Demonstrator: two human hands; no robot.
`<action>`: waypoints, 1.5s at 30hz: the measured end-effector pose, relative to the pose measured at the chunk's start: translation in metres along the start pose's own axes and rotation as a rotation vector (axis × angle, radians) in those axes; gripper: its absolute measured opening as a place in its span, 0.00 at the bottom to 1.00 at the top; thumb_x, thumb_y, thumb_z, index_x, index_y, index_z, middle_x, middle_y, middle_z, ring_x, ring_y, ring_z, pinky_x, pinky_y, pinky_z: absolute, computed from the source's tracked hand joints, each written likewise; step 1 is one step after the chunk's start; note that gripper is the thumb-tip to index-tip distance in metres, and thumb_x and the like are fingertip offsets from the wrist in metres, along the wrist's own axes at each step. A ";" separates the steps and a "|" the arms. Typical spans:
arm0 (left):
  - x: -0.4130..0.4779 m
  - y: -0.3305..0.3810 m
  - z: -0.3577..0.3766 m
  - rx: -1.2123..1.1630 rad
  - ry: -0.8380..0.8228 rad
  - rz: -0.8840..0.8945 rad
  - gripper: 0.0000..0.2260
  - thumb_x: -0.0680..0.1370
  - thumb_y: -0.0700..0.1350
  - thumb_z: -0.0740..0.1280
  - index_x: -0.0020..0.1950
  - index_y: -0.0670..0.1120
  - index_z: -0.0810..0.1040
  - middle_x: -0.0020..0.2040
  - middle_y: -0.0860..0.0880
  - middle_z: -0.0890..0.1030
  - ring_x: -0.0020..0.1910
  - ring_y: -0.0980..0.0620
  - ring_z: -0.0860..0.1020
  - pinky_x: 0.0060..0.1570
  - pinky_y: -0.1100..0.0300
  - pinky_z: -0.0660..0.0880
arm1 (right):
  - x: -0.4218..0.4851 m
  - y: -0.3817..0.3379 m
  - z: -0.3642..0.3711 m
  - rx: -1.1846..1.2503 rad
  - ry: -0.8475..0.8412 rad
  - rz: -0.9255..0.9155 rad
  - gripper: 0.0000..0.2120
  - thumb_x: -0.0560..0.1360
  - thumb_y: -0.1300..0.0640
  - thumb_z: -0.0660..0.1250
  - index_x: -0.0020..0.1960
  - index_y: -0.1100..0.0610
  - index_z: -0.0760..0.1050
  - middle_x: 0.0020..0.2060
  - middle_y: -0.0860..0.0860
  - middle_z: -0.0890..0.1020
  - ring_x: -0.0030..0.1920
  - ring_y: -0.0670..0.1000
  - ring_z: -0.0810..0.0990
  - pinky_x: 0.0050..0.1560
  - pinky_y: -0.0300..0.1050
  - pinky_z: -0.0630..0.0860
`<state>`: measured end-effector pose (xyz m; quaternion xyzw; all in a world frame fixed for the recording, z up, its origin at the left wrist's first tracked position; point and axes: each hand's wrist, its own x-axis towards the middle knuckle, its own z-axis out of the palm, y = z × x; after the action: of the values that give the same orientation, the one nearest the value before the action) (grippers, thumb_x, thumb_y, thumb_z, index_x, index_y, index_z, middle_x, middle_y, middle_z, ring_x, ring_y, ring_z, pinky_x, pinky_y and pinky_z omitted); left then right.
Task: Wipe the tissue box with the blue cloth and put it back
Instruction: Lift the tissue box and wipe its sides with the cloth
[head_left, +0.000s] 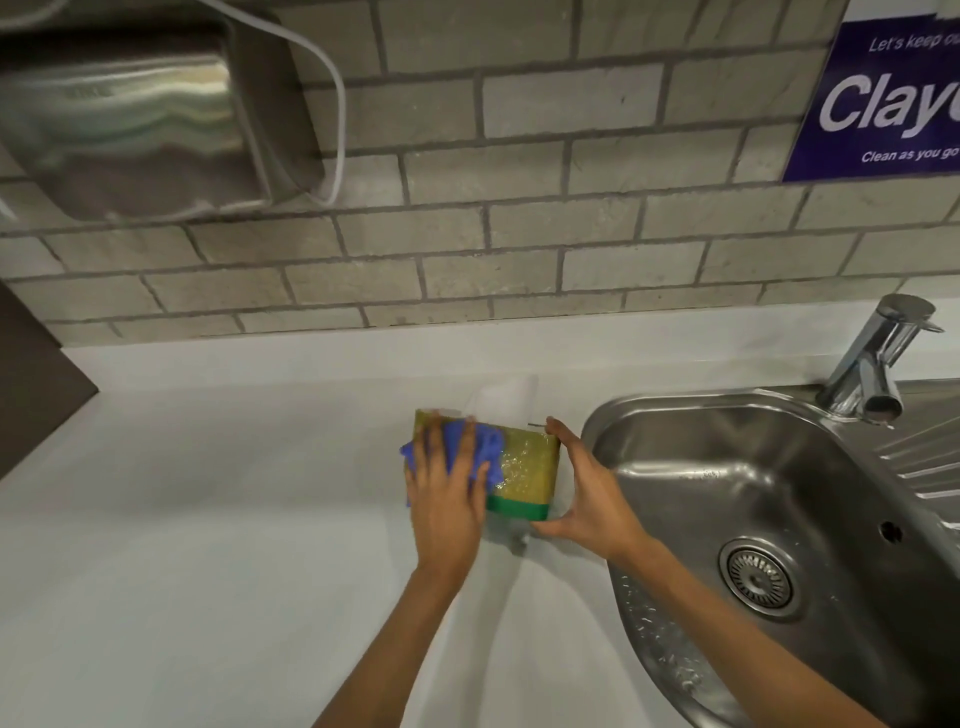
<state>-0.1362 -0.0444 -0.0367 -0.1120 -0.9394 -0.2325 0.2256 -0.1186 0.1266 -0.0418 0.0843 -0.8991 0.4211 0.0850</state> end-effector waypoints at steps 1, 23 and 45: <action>0.000 -0.006 -0.001 -0.118 0.049 -0.114 0.21 0.80 0.49 0.58 0.71 0.44 0.68 0.71 0.36 0.67 0.70 0.36 0.67 0.67 0.45 0.68 | -0.002 -0.001 0.002 -0.018 -0.002 -0.020 0.55 0.56 0.51 0.80 0.71 0.44 0.49 0.73 0.49 0.62 0.72 0.49 0.63 0.68 0.34 0.61; -0.003 -0.043 -0.008 -0.987 0.048 -1.158 0.07 0.81 0.46 0.57 0.52 0.43 0.70 0.48 0.42 0.75 0.44 0.44 0.74 0.44 0.53 0.72 | -0.050 0.002 0.048 0.252 0.115 0.010 0.45 0.68 0.59 0.71 0.73 0.44 0.44 0.71 0.33 0.56 0.70 0.42 0.65 0.67 0.34 0.66; -0.016 0.026 0.003 -0.923 -0.092 -1.092 0.35 0.66 0.46 0.77 0.68 0.42 0.65 0.62 0.39 0.72 0.50 0.42 0.76 0.44 0.56 0.74 | -0.018 -0.026 0.045 0.673 0.322 0.489 0.45 0.70 0.56 0.72 0.75 0.52 0.45 0.75 0.54 0.56 0.71 0.53 0.65 0.60 0.39 0.67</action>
<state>-0.1153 -0.0215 -0.0368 0.2806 -0.6756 -0.6809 -0.0333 -0.0989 0.0772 -0.0547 -0.1744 -0.6807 0.7058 0.0897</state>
